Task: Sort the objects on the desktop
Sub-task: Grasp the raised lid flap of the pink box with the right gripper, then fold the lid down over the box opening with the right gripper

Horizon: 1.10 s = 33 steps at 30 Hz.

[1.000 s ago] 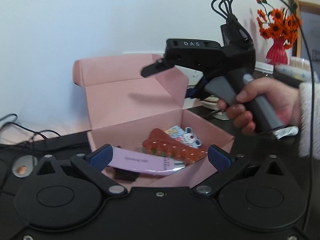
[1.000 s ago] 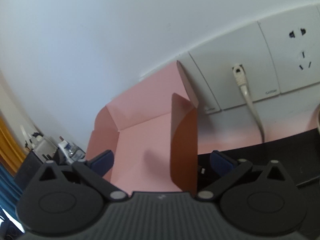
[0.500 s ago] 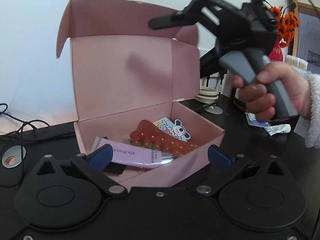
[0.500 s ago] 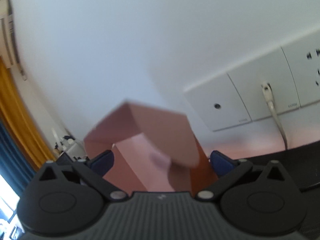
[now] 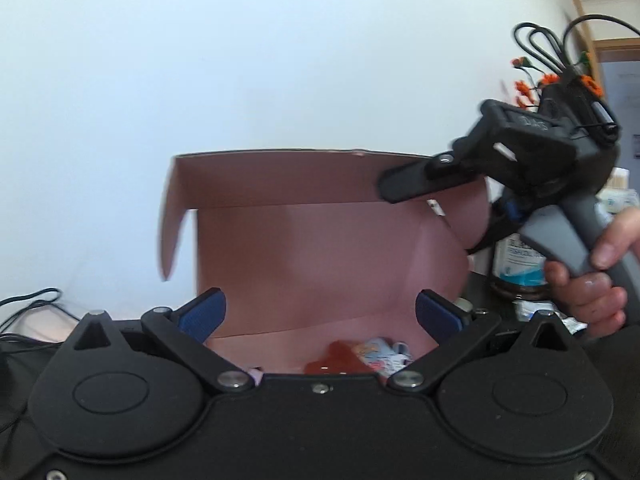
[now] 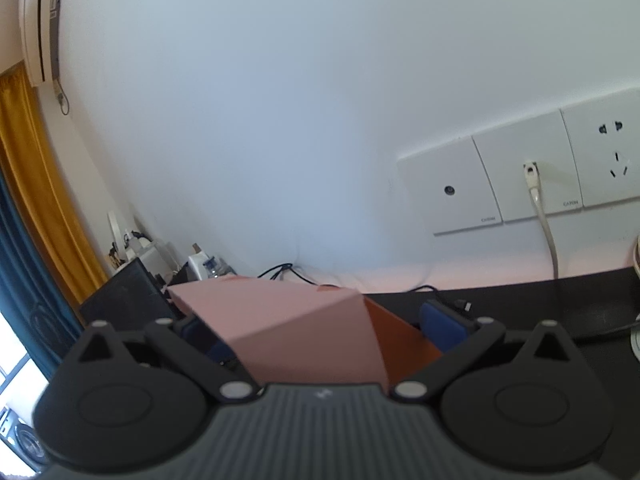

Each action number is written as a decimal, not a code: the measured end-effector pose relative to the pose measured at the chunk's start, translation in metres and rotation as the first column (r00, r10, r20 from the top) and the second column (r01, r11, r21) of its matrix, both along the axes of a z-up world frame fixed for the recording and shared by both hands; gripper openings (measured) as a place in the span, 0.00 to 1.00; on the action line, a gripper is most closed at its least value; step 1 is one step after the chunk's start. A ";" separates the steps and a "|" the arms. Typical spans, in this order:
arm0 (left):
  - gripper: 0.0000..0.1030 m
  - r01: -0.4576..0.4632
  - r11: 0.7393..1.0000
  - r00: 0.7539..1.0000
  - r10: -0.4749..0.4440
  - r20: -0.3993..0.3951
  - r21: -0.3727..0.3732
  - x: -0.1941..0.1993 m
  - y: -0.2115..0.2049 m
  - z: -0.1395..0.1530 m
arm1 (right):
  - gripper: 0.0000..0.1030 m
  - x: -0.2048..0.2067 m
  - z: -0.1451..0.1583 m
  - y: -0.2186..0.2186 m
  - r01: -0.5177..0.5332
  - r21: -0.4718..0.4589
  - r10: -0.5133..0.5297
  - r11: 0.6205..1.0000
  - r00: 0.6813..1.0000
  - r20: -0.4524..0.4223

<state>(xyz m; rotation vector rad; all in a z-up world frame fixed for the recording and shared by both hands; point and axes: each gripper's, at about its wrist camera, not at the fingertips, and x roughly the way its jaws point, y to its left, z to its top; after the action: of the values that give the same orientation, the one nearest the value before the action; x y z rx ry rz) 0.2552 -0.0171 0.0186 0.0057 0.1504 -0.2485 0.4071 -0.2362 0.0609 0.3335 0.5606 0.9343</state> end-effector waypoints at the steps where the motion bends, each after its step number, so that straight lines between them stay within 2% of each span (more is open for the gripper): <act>1: 1.00 0.002 1.000 1.000 -0.002 0.009 -0.005 -0.004 0.002 0.000 | 0.99 -0.002 0.000 -0.002 0.005 0.000 -0.005 1.000 1.000 -0.001; 4: 1.00 0.022 1.000 1.000 -0.022 -0.009 0.006 -0.013 0.008 0.002 | 0.99 -0.007 -0.002 -0.006 0.004 -0.001 -0.004 1.000 1.000 -0.003; 9: 1.00 -0.067 0.998 0.995 0.066 -0.077 -0.010 0.008 0.017 0.009 | 0.99 -0.012 -0.008 -0.008 -0.001 -0.016 0.001 1.000 1.000 -0.017; 12: 1.00 -0.051 0.997 0.994 0.045 -0.102 -0.056 0.020 0.017 0.008 | 0.99 -0.014 -0.010 -0.014 0.017 0.007 -0.017 1.000 0.998 -0.054; 14: 1.00 -0.034 0.998 0.993 0.027 -0.113 -0.057 0.023 0.012 0.007 | 0.99 -0.018 -0.010 -0.018 0.021 0.021 -0.020 1.000 0.997 -0.074; 18: 1.00 -0.035 0.999 0.995 0.033 -0.095 -0.014 0.018 0.004 0.004 | 0.99 -0.025 -0.010 -0.018 0.002 0.016 0.000 1.000 0.994 -0.114; 23: 1.00 -0.040 0.999 0.992 0.036 -0.121 -0.027 0.009 0.008 0.008 | 0.99 -0.031 -0.011 -0.016 0.014 0.041 -0.008 0.999 0.991 -0.130; 26: 1.00 -0.043 0.999 0.992 0.043 -0.122 -0.004 0.004 0.004 0.011 | 0.99 -0.032 -0.015 -0.015 0.043 0.067 -0.032 0.997 0.986 -0.163; 33: 1.00 -0.018 0.999 0.987 0.023 -0.157 0.036 -0.007 -0.002 0.005 | 0.99 -0.041 -0.025 -0.013 0.043 0.032 -0.039 0.999 0.992 -0.120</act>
<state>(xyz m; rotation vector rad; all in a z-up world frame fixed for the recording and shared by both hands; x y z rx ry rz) 0.2481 -0.0187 0.0239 0.0184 0.3117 -0.2259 0.3659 -0.2496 0.0364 0.4324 0.6449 0.8890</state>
